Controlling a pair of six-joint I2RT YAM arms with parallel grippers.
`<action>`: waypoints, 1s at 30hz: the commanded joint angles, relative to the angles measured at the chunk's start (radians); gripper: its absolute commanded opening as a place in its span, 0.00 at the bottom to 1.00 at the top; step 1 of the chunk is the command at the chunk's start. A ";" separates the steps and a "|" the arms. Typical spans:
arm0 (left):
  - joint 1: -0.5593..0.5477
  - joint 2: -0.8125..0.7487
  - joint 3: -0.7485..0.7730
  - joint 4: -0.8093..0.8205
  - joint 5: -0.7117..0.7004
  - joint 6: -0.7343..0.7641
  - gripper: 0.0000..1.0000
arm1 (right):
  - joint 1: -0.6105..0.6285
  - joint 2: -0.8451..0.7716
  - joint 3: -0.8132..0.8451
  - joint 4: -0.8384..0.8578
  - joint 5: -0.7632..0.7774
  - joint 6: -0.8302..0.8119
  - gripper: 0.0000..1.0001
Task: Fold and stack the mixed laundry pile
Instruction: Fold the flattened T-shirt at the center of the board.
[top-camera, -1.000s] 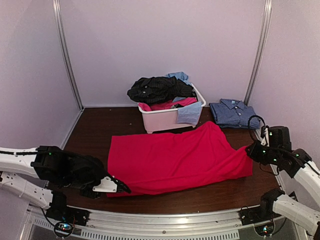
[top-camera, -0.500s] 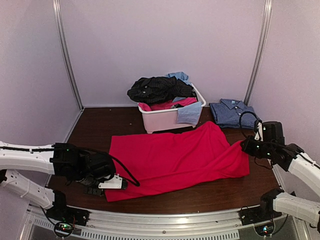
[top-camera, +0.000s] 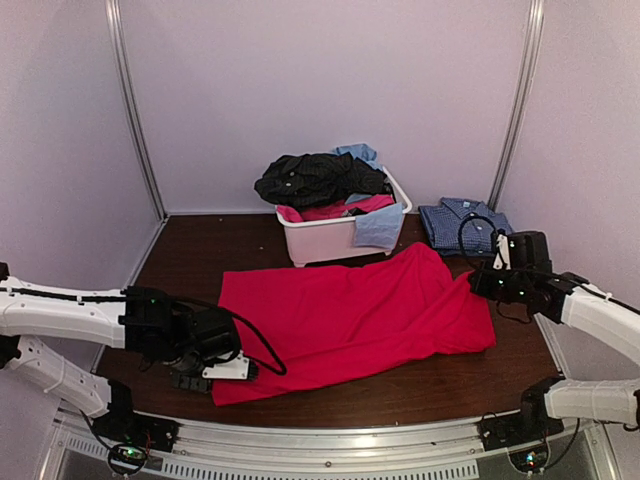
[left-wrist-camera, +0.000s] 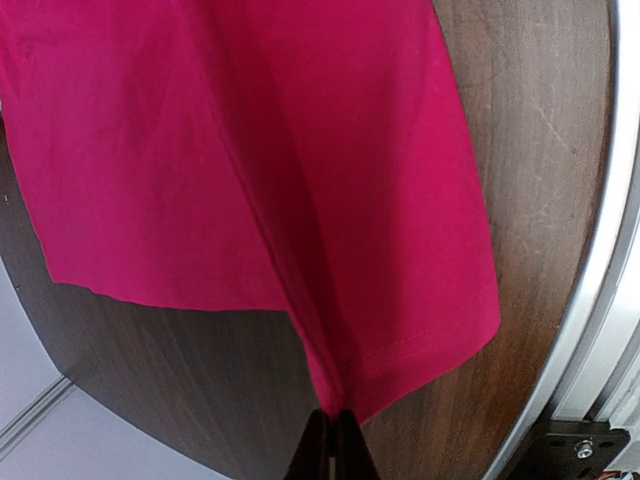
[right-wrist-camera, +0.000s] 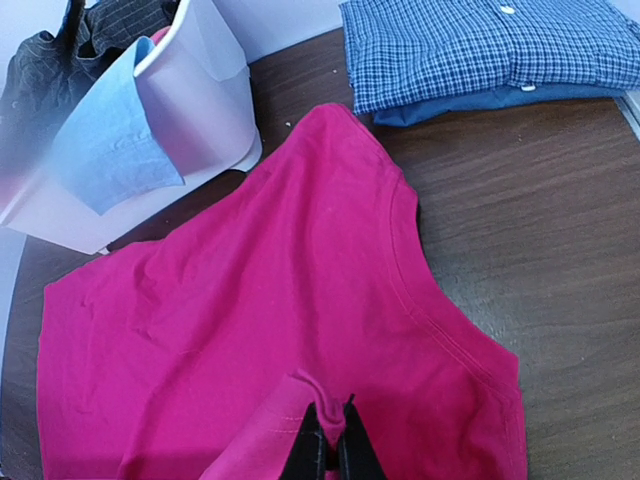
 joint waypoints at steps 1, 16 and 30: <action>0.006 0.041 0.027 0.007 -0.021 0.019 0.00 | -0.002 0.053 0.067 0.072 -0.020 -0.062 0.00; 0.018 0.060 -0.007 0.042 -0.097 0.058 0.00 | -0.001 0.251 0.154 0.158 -0.085 -0.160 0.00; 0.040 0.061 -0.019 0.056 -0.130 0.069 0.00 | -0.002 0.375 0.231 0.210 -0.077 -0.200 0.00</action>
